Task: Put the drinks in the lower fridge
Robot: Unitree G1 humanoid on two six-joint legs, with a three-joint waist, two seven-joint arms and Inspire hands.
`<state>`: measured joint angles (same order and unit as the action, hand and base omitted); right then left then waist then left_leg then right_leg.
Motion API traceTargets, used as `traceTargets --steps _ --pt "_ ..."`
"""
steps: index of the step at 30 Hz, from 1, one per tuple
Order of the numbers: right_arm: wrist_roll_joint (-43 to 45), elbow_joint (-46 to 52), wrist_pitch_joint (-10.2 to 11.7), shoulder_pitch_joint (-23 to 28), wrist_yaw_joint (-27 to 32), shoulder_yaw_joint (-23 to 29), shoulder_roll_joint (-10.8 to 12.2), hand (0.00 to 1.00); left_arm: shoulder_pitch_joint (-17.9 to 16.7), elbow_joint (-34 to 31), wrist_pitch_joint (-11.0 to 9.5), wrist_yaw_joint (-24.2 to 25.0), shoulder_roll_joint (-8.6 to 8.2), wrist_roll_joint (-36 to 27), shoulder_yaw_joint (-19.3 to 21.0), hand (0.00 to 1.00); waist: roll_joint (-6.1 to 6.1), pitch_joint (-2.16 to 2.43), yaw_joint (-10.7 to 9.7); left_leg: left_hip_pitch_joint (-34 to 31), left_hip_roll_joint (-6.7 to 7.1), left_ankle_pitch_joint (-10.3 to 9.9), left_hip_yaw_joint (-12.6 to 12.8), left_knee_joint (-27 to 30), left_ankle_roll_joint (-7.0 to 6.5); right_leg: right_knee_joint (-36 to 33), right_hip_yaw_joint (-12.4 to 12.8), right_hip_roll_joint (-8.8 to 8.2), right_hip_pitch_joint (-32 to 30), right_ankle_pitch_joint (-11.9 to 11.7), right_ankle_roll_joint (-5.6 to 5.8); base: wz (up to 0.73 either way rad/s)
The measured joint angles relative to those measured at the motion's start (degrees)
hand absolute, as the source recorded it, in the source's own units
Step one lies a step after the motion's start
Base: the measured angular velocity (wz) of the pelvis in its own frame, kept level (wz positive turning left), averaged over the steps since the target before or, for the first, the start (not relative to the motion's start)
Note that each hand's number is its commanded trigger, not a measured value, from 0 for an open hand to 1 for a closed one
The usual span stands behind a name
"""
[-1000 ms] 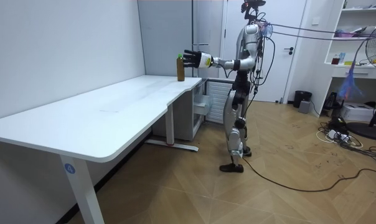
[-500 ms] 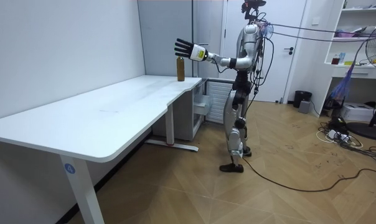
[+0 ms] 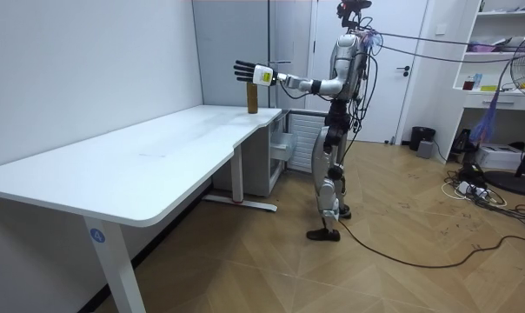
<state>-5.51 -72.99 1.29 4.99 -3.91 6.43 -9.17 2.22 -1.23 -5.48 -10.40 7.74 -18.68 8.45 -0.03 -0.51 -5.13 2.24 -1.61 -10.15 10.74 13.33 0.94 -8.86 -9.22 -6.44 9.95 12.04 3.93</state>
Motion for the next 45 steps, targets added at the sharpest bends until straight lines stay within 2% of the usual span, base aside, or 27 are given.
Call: traceTargets --steps 3,7,12,18,25,32,36,38,45 --pt "0.53 -0.58 -0.59 -0.32 0.07 0.53 -0.02 0.00 1.16 1.99 1.54 1.93 0.29 -1.66 -0.01 0.00 -0.02 -0.01 -1.06 0.49 -0.12 -0.01 0.53 -0.36 0.04 -0.04 1.25 0.19 -0.05 -0.01 -0.02 -0.11" --pt "0.62 -0.56 -1.56 -0.28 0.23 0.59 -0.22 0.00 1.82 2.64 3.25 3.61 0.36 -2.14 0.00 0.00 0.02 0.02 -1.25 0.73 -0.28 -0.08 1.20 -0.63 0.16 -0.06 1.88 0.27 -0.35 -0.02 -0.03 -0.11" --pt "1.56 -0.49 -3.23 -0.07 1.22 0.42 -0.82 0.00 3.16 4.17 5.49 4.95 1.23 -2.13 0.00 0.00 0.21 0.08 -1.17 0.76 -0.68 -0.23 1.86 -0.70 0.40 -0.23 2.69 0.58 -0.87 -0.07 -0.11 -0.08" --pt "6.30 -0.89 -5.89 1.40 2.14 -0.33 -1.33 0.00 3.28 5.61 7.71 5.66 1.28 -2.15 -0.12 0.00 0.59 0.05 -1.43 1.46 -0.69 -0.25 2.53 -1.46 0.44 -0.28 3.13 0.59 -0.87 -0.07 -0.11 -0.05" --pt "10.25 -0.59 -8.29 2.63 2.42 -0.52 -1.28 0.00 3.32 7.62 8.98 6.17 2.08 -3.33 -0.20 0.00 0.62 -0.03 -3.09 2.00 -0.73 -0.25 2.89 -1.57 0.43 -0.92 3.45 0.57 -0.85 -0.06 -0.10 -0.03" --pt "13.18 1.99 -10.50 4.39 1.41 0.07 -1.28 0.00 4.99 10.70 10.09 6.78 2.39 -3.62 -0.18 0.00 0.70 -0.03 -3.88 2.35 -0.82 -0.27 3.65 -1.59 0.41 -1.15 4.20 0.57 -1.02 -0.06 -0.10 -0.06" --pt "14.81 1.99 -11.36 4.16 1.24 0.49 -1.22 0.00 9.83 15.98 10.54 7.49 2.45 -3.68 -0.20 0.00 0.81 0.05 -3.96 2.54 -0.94 -0.27 4.12 -1.52 0.38 -1.89 4.60 0.58 -1.51 -0.06 -0.10 -0.07" --pt "14.98 2.00 -11.41 4.08 1.24 0.50 -1.21 0.00 11.07 17.03 10.55 7.77 2.46 -3.66 -0.20 0.00 0.88 0.10 -3.89 2.54 -0.96 -0.27 4.45 -1.57 0.37 -1.91 4.75 0.58 -1.71 -0.07 -0.11 -0.09" --pt "15.19 1.86 -11.89 4.04 1.24 0.55 -1.02 0.00 13.01 19.63 10.60 8.85 2.50 -3.78 -0.19 0.00 1.09 0.23 -4.02 3.17 -0.96 -0.27 4.95 -1.94 0.38 -1.92 5.76 0.66 -1.74 -0.06 -0.11 -0.07"
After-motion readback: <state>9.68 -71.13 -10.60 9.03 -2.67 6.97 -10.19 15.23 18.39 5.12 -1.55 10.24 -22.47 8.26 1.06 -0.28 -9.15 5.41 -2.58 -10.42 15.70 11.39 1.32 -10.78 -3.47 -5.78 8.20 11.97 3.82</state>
